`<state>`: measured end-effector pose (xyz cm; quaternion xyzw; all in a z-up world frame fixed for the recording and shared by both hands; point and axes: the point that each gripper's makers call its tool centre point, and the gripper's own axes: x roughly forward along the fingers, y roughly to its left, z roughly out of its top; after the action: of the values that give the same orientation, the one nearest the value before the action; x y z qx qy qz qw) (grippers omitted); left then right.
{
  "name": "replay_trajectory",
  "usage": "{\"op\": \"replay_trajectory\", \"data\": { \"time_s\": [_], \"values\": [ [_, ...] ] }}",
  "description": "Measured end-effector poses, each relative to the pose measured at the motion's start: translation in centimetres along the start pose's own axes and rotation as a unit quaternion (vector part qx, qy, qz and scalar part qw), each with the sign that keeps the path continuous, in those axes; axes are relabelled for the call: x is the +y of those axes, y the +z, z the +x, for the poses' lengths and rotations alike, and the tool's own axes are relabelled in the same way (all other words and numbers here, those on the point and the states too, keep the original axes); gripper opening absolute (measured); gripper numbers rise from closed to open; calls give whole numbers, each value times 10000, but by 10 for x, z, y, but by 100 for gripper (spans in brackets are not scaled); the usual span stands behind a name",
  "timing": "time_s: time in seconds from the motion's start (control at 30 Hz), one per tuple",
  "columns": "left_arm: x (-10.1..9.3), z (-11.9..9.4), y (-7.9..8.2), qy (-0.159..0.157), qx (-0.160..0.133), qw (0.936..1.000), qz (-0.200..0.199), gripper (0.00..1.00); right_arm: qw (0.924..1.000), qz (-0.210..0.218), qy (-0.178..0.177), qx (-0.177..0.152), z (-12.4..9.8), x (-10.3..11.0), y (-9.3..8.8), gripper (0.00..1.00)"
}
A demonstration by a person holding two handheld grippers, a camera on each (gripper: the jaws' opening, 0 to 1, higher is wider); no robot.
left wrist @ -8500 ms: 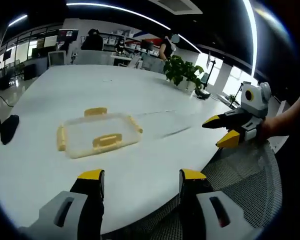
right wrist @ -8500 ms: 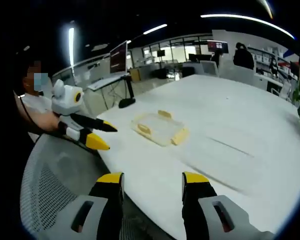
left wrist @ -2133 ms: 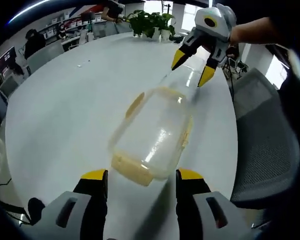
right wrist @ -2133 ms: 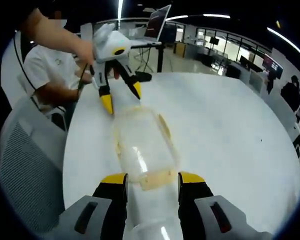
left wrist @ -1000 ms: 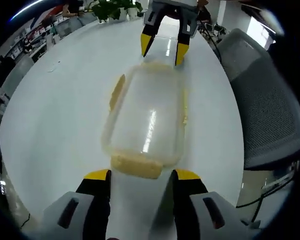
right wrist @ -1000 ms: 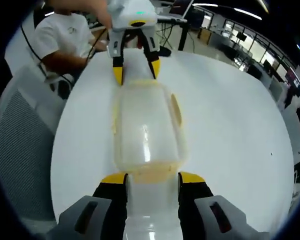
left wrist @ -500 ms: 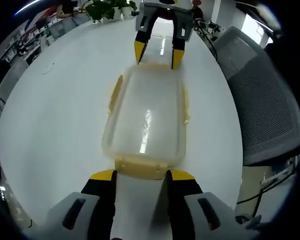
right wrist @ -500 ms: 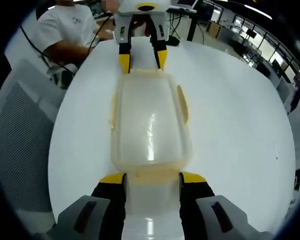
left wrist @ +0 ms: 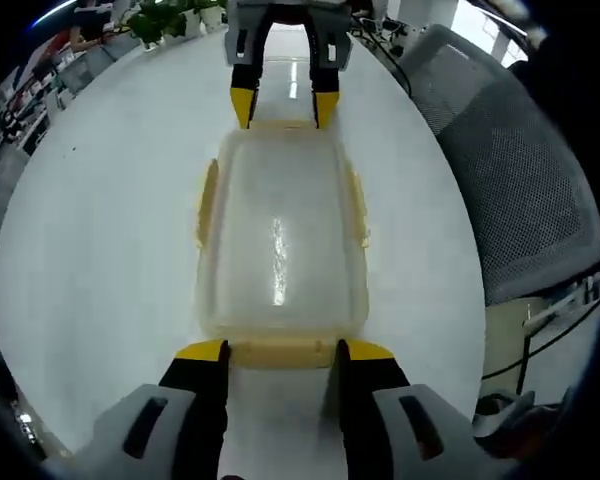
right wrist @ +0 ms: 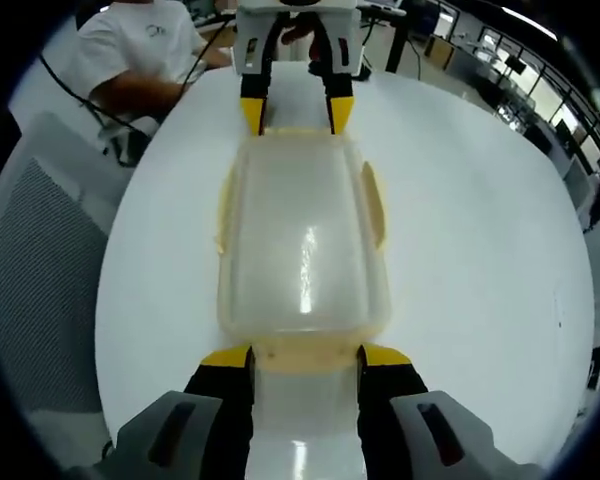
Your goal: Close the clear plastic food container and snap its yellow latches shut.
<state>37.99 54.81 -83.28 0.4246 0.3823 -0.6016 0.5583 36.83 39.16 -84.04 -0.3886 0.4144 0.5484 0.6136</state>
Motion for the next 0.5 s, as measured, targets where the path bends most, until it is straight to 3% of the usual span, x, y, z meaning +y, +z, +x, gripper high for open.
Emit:
{"op": "replay_trajectory", "data": {
  "time_s": [0.2,0.3,0.5],
  "values": [
    [-1,1,-2,-10,15,10000,-21,40,9997,20,83,215,2,0,-1,40],
    [0,2,-2,-39,32,10000,17,40,9986,-93,127,501,4,0,0,40],
    [2,4,-2,-33,205,9998,22,40,9990,-119,137,415,2,0,-3,41]
  ]
}}
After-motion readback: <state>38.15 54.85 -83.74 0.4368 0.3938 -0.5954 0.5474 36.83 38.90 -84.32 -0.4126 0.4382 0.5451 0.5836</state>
